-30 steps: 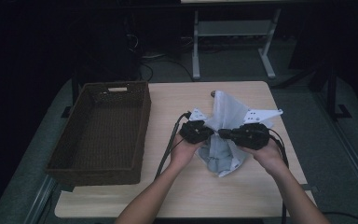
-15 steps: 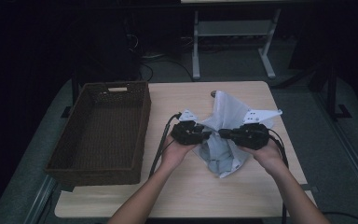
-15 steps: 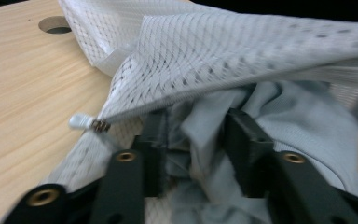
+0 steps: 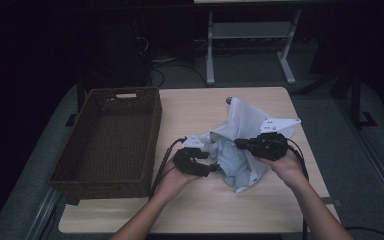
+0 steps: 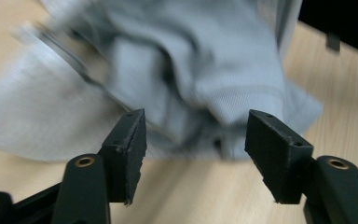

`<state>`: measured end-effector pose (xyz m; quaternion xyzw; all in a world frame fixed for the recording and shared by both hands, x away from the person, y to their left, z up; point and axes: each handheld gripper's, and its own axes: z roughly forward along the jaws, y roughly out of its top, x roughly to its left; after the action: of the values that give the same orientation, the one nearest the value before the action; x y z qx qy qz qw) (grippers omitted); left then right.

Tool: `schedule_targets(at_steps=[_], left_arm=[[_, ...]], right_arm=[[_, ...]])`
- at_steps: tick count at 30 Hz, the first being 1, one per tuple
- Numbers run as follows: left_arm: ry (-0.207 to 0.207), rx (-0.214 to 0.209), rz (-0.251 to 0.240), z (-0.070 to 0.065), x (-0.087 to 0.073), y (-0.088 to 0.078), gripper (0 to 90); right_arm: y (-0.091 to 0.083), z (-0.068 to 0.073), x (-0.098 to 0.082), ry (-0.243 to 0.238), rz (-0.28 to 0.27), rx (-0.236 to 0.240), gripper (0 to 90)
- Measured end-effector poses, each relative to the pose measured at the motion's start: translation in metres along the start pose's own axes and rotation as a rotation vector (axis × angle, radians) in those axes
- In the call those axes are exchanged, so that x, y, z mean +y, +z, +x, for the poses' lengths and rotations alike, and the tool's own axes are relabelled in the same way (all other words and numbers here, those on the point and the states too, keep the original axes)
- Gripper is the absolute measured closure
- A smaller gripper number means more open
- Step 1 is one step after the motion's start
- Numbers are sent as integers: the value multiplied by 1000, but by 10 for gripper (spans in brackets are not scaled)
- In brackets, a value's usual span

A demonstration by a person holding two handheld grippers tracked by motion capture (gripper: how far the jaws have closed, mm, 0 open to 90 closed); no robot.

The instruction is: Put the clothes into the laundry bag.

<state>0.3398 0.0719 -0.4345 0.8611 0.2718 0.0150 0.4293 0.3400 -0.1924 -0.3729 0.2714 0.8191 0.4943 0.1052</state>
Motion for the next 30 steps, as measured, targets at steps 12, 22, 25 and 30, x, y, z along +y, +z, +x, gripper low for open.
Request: schedule_targets(at_steps=[12,22,25,30], left_arm=[[13,32,66,12,-6,15,357],[-38,177,-40,38,10,-17,374],[-44,211,-55,46,20,-18,376],[-46,250,-31,64,32,-9,370]], right_arm=[[2,-1,-2,0,11,4,876],[-2,0,-2,3,11,-6,876],[-4,-1,-4,5,8,-6,876],[-4,-3,-5,13,8,-8,876]])
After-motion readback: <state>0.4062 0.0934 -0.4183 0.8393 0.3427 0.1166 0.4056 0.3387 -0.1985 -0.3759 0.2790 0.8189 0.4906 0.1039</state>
